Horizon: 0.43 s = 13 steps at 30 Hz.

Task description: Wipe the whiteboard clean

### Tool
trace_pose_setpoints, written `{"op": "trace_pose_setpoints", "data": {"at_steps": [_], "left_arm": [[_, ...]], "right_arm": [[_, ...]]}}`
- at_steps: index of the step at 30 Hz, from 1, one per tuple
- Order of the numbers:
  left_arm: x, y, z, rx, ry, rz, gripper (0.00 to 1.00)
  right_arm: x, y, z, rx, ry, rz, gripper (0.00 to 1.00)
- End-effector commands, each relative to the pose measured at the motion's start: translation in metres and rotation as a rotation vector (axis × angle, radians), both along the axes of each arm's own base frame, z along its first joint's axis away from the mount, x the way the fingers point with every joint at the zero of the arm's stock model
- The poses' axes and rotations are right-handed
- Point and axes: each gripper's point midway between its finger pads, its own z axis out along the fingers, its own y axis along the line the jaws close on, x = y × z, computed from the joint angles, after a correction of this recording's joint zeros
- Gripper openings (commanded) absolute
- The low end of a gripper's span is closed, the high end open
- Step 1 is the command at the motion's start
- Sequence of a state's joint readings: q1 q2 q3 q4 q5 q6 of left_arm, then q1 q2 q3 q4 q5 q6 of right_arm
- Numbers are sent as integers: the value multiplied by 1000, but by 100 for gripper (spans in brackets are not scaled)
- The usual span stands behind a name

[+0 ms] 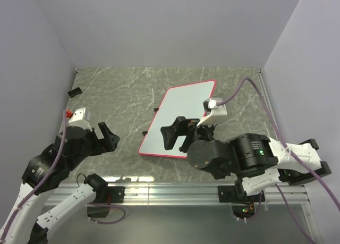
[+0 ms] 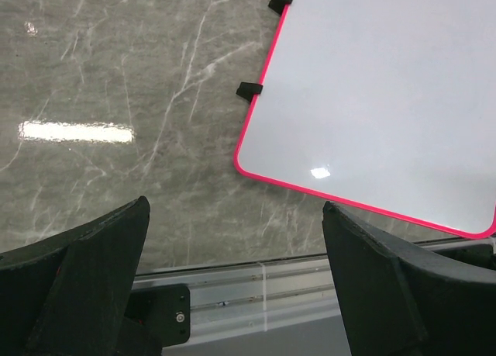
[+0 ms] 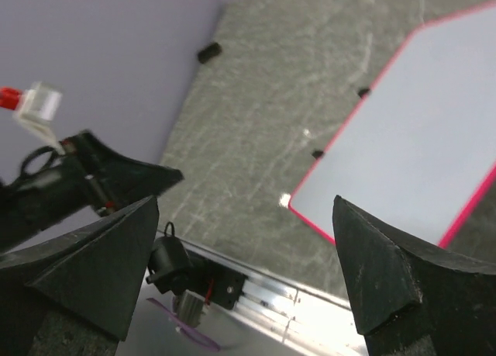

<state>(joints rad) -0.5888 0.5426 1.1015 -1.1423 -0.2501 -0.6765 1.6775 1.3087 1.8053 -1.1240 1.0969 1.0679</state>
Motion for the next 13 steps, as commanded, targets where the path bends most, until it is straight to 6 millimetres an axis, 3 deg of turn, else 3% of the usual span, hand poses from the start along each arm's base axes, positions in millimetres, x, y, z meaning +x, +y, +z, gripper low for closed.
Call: {"op": "trace_pose_setpoints", "data": {"at_steps": [1, 6, 9, 13], "left_arm": [[9, 0, 21, -26, -46, 36, 99], [23, -9, 34, -33, -50, 40, 99], [35, -18, 40, -27, -49, 35, 99], [62, -24, 44, 57, -37, 51, 99]], "right_arm": [[7, -5, 49, 11, -170, 68, 100], [9, -17, 76, 129, -195, 67, 100], [9, -16, 76, 111, -208, 115, 100], [20, -24, 59, 59, -180, 133, 100]]}}
